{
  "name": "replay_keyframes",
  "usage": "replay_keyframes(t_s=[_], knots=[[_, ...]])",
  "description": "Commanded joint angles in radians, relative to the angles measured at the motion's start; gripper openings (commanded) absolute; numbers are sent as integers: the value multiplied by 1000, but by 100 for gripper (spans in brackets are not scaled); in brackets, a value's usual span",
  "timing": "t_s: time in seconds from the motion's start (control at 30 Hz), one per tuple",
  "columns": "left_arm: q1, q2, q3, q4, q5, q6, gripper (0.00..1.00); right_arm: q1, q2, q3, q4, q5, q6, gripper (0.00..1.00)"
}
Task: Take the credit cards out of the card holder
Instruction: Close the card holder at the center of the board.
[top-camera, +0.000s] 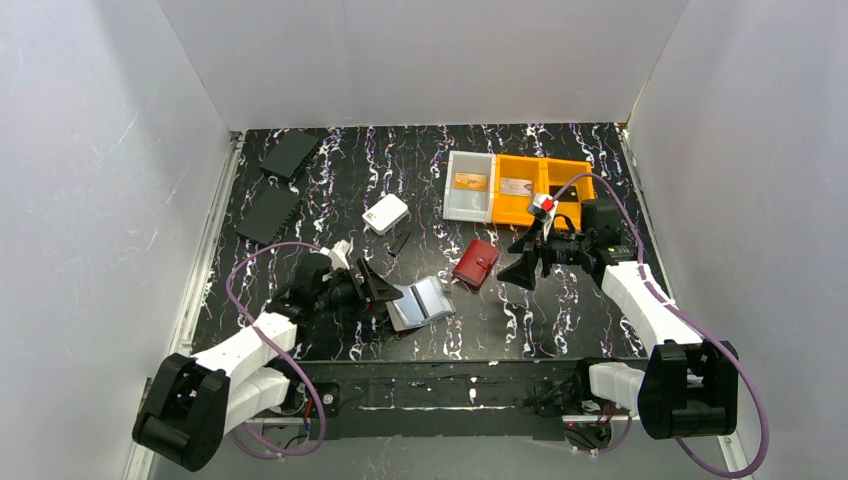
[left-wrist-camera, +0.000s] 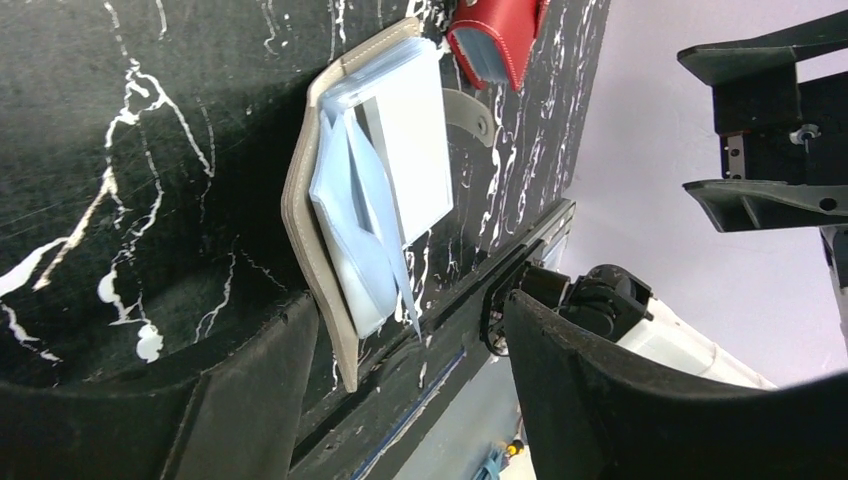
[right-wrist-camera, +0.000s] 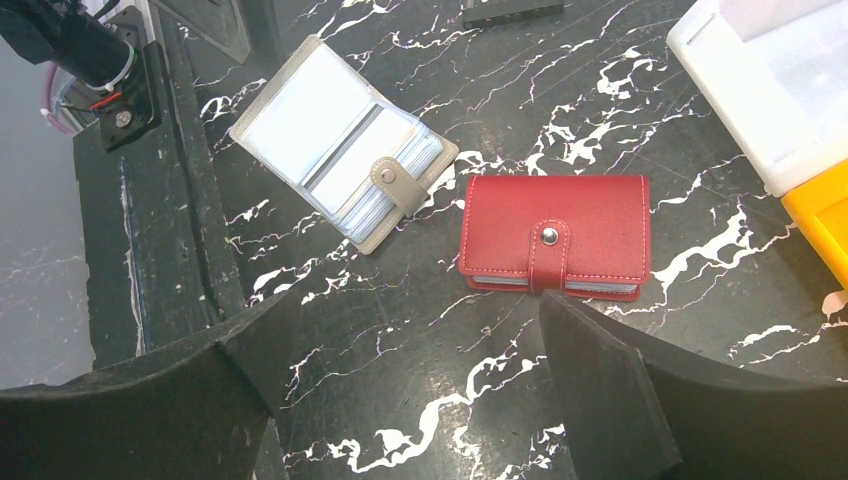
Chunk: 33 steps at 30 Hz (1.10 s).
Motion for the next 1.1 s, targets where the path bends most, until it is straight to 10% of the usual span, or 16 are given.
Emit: replay_keyframes(t_s=[0.0, 1.07], knots=[[-2, 14, 55, 47, 46, -6, 65, -3, -9, -10, 34, -25, -15, 98], [-219, 449, 254, 155, -28, -41, 60, -3, 7, -8, 29, -21, -17, 98]])
